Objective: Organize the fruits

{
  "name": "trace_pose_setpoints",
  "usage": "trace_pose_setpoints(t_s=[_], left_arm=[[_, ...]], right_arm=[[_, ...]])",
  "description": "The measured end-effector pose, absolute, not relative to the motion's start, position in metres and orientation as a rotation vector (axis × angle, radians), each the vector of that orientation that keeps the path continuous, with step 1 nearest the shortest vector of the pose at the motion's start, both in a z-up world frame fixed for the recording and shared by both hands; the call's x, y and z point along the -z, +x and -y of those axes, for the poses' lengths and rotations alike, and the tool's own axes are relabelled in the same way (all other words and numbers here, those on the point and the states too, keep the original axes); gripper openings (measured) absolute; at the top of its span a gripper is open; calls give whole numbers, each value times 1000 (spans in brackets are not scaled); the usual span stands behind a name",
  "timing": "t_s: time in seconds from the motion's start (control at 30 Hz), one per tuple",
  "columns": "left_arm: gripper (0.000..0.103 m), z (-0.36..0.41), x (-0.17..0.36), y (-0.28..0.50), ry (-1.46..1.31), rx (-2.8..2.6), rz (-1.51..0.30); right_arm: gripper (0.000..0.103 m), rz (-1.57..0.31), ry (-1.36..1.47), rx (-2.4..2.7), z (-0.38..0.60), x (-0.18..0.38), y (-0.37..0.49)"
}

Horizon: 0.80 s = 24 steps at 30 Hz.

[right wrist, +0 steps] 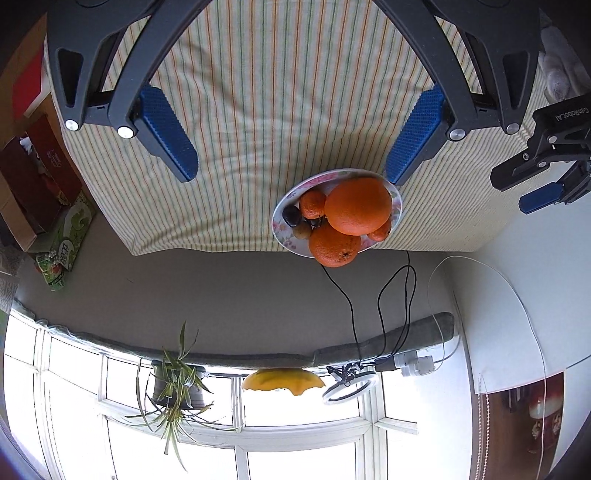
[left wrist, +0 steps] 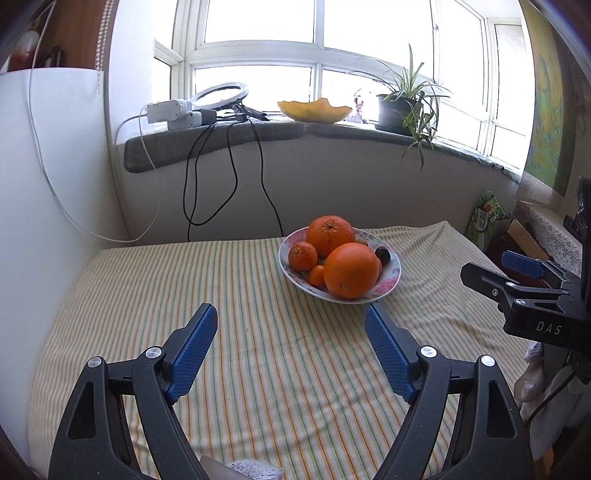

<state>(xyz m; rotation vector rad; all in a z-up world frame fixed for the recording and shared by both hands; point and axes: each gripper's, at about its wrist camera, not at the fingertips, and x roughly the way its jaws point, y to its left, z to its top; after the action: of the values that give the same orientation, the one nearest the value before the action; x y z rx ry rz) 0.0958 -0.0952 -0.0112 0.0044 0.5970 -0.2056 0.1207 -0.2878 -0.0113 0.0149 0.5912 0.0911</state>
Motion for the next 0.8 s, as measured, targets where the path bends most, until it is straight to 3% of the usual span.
trace_pose_setpoints(t_s=[0.8], left_arm=[[82, 93, 10, 87, 1, 193, -595]], right_arm=[[103, -602, 21, -121, 280, 14, 113]])
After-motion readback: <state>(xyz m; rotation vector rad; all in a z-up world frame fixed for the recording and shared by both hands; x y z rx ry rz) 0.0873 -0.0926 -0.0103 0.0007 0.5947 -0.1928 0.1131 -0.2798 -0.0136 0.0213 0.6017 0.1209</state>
